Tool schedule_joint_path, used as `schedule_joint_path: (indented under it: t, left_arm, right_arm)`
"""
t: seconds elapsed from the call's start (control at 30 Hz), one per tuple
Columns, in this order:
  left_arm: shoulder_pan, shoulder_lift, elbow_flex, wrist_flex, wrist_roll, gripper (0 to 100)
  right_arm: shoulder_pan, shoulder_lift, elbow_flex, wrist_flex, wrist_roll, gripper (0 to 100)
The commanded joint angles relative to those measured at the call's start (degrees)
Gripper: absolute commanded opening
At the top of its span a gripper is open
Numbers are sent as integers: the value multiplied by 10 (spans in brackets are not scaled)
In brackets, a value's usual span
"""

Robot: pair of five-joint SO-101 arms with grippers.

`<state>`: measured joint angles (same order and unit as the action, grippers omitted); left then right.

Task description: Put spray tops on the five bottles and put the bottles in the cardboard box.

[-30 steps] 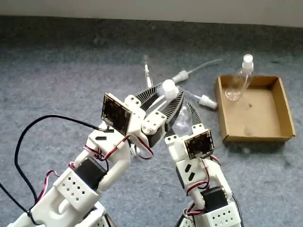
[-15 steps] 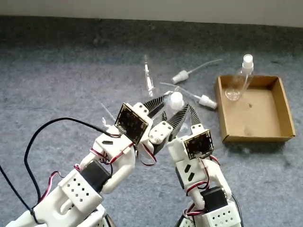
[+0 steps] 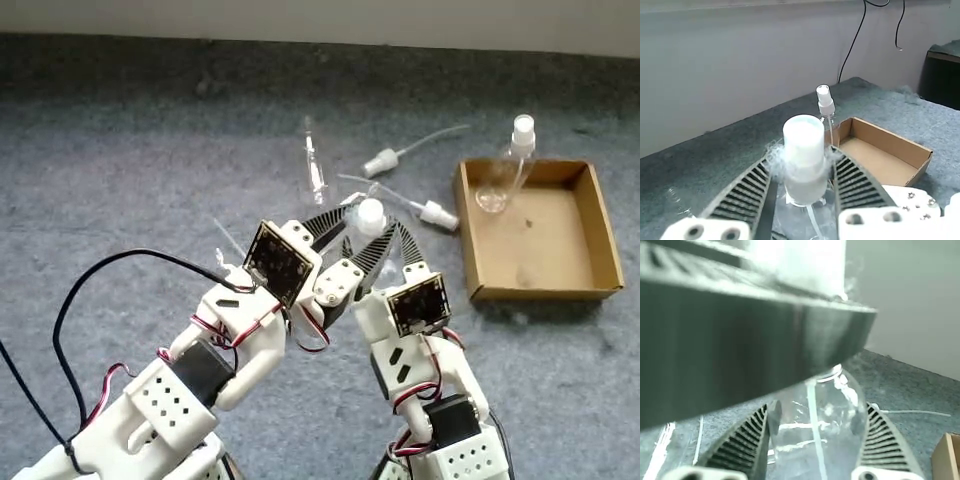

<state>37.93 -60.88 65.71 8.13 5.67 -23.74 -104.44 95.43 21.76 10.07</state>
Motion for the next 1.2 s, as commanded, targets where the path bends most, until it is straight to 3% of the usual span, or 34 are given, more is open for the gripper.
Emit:
schedule_joint_path:
  t: [0.0, 0.9, 1.07, 1.17]
  left_arm:
    - [-25, 2, 2, -4, 4, 7]
    - [-22, -2, 29, -4, 2, 10]
    - [-23, -2, 36, 4, 2, 139]
    - [-23, -2, 39, 10, 4, 154]
  right_arm:
    - [-3, -10, 3, 0, 1, 166]
    - [-3, -10, 4, 0, 1, 166]
    - [-2, -10, 4, 0, 1, 166]
    - [-2, -10, 4, 0, 1, 166]
